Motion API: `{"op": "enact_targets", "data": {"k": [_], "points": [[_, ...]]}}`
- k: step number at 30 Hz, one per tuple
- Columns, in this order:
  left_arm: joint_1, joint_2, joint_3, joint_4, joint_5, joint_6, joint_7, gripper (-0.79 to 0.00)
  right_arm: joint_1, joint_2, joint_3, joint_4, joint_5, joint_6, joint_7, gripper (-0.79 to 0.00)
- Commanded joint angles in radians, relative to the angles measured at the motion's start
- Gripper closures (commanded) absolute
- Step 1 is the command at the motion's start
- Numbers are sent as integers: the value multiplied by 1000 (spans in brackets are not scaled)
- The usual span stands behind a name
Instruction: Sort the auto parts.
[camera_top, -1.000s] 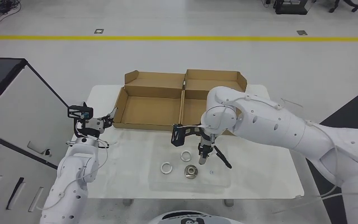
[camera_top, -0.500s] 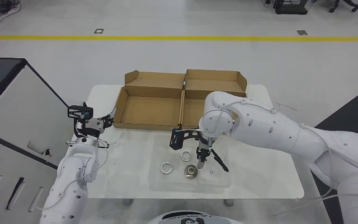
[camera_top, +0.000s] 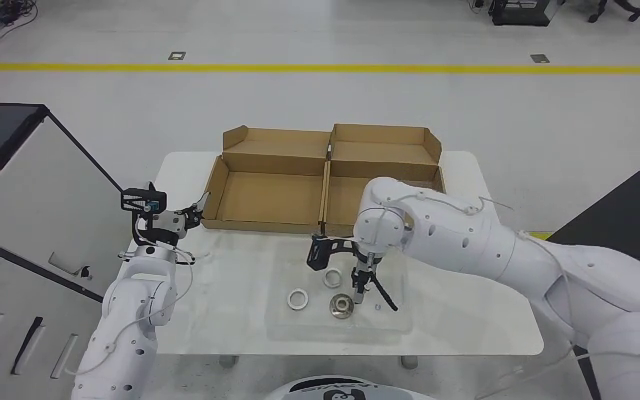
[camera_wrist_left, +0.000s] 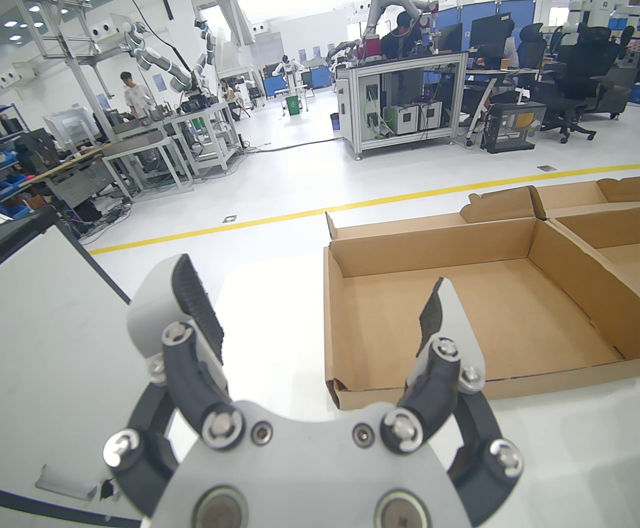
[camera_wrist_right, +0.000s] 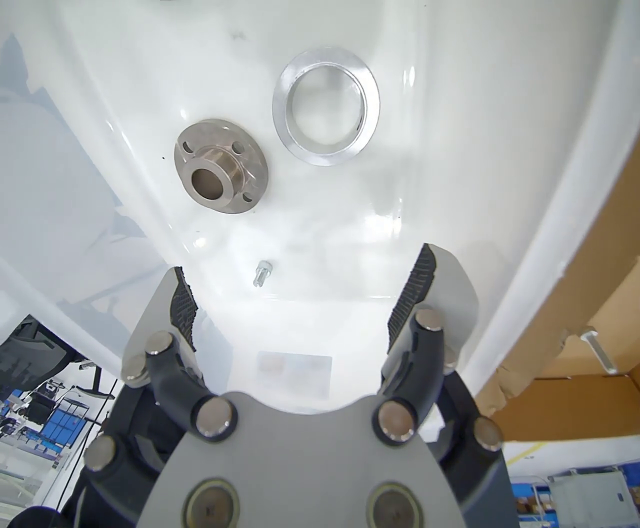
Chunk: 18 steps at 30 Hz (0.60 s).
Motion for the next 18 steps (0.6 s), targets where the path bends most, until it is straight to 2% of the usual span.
{"op": "enact_targets", "data": {"k": [1, 18], "points": [[0, 0, 0, 0, 0, 0, 0, -785, -3, -1, 0, 2, -3, -8, 0, -785], [0, 0, 0, 0, 0, 0, 0, -785, 7, 23, 0, -53, -30, -37, 0, -785]]}}
